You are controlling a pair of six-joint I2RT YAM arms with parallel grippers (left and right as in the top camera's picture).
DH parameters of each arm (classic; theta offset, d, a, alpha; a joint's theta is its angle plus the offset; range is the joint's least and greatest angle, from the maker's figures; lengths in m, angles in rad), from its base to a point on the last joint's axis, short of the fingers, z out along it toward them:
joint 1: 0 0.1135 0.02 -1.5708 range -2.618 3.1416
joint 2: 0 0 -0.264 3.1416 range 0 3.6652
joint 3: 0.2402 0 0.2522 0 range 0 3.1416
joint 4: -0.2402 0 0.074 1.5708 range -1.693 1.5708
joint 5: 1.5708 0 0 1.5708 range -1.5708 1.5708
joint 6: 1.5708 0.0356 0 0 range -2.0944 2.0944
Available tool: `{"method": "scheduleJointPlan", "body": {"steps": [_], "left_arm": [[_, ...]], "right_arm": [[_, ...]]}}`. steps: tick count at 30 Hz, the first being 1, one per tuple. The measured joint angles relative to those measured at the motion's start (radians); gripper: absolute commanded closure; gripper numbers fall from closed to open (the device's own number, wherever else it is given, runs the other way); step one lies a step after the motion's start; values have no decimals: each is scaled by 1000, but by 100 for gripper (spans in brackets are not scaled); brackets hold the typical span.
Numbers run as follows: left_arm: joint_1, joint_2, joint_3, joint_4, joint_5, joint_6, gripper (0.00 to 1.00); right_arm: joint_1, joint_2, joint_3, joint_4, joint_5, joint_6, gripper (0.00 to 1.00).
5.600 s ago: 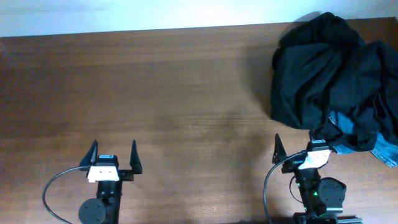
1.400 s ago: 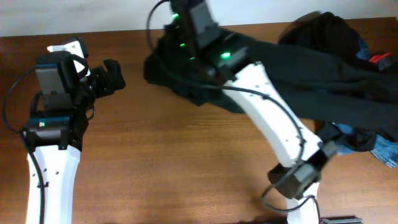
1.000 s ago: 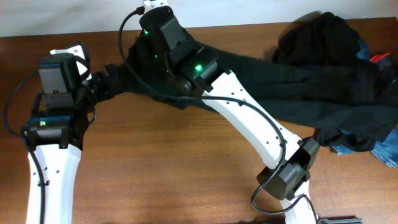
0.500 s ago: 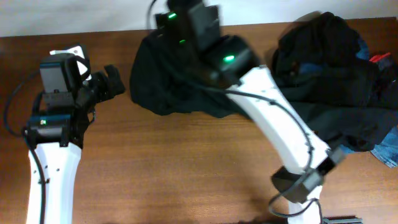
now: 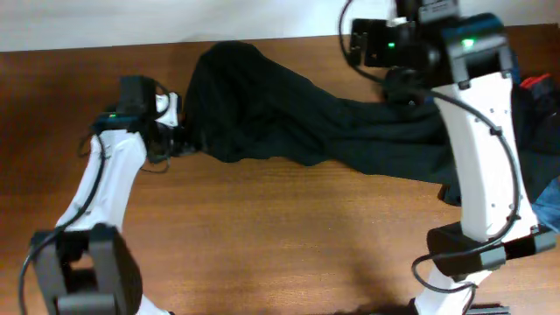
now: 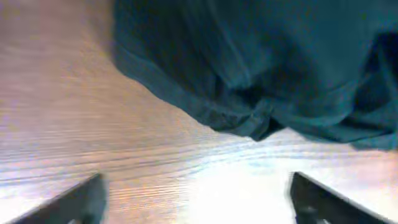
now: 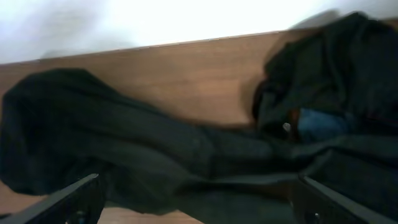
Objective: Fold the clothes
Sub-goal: 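Drag the black trousers leftward with the right gripper toward the left gripper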
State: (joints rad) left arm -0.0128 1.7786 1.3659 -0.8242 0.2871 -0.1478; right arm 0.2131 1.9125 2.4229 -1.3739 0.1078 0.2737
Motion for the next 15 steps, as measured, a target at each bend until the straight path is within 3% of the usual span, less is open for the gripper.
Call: {"method": "scheduleJointPlan", "body": {"steps": [8, 15], "left_arm": [[-145, 88, 0, 39, -10, 16, 30], [-248, 123, 0, 88, -199, 18, 30]], "right_arm": [[-62, 0, -5, -34, -53, -21, 1], [-62, 1, -6, -34, -65, -24, 1]]}}
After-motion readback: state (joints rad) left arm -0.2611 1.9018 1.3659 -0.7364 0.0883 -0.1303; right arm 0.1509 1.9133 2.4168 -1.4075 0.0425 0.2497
